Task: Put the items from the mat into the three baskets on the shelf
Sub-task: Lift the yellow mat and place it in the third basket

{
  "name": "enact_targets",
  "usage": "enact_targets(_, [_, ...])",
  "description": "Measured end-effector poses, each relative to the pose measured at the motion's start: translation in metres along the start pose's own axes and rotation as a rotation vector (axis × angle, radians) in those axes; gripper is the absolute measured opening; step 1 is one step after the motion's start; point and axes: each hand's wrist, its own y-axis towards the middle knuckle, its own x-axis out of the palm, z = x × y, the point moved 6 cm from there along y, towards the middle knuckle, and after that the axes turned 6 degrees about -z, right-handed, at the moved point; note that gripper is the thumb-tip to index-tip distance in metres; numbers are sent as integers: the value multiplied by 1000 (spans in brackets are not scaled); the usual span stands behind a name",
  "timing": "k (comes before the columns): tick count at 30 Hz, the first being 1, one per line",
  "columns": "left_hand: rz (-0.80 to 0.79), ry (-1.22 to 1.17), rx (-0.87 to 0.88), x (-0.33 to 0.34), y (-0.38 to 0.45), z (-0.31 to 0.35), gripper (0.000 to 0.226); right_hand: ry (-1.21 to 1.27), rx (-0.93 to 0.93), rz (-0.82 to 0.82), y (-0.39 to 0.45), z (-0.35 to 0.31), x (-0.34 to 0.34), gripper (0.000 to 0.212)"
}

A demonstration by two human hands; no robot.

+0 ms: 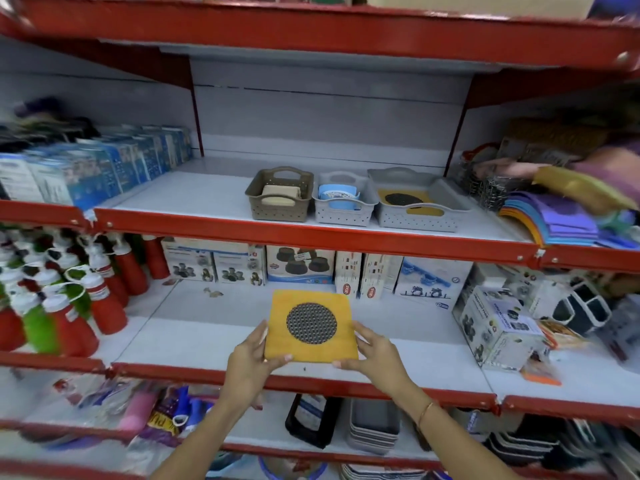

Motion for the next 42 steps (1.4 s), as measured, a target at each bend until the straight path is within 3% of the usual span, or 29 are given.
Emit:
enact_targets(7, [22,-9,244,2,-32,97,87,60,-280,99,-43,-85,-33,96])
enact_targets(12, [-11,-52,386,20,-22,161,86,91,-414,163,-56,-128,-75,103])
enact_targets(20, [-31,25,468,87,62,238,64,-162,-506,409,-30,-170,-175,68])
enact_targets(25, [-81,161,478,125,124,272,62,-242,-503,492,10,-186,-240,55])
enact_targets(27, [-61,247,496,135,146,282,46,-311,-505,526,24,-194,-262,48])
enact_targets(29, [-55,355,501,142,169,288,18,-365,-491,527,39,-200,-279,42])
enact_targets(30, [-76,408,503,146,177,291,17,-384,-484,522,46,-200,-287,39])
enact_targets(34, [-212,611,445,164,207,293,28,-523,-443,476,73,-196,-312,23])
enact_targets(38, [-264,870,353,179,231,290,34,-732,-352,338,104,-185,-322,37])
enact_targets(42, [-322,1159,290,189,249,279,32,-1271,-164,131,133,-180,-312,41])
